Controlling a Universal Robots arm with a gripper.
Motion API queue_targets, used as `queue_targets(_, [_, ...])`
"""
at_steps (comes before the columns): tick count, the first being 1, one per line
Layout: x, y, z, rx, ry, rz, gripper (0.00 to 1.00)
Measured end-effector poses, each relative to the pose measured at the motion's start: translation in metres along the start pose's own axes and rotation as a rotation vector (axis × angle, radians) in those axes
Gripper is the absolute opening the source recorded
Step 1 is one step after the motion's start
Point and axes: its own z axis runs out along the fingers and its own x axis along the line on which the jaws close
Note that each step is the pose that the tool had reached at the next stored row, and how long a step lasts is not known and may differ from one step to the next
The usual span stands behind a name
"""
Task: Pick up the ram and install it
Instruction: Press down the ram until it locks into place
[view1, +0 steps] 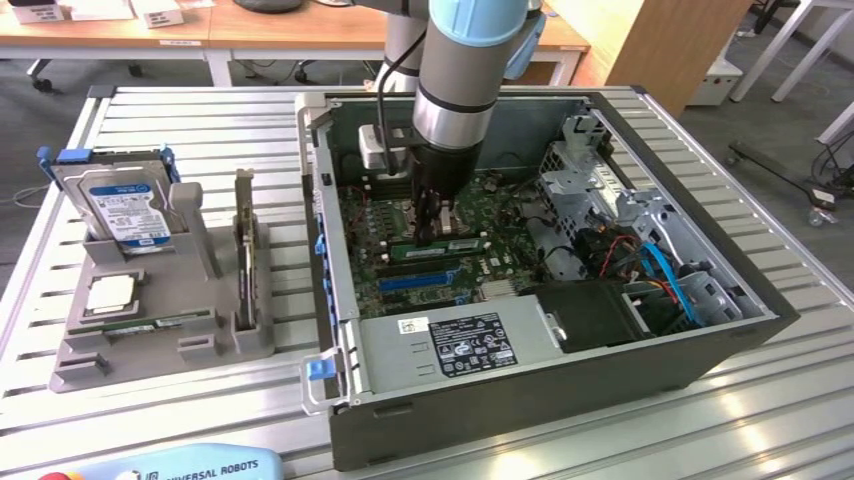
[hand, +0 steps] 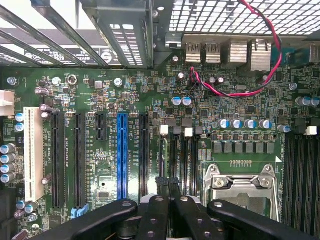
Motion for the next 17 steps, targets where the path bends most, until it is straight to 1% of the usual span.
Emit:
queue_targets(8, [0.0000, 0.0000, 0.0008, 0.0000, -0.0017, 0.000, 0.10])
queue_targets(17, [0.0000, 0.0000, 0.0014, 0.0001, -0.0020, 0.000, 0.10])
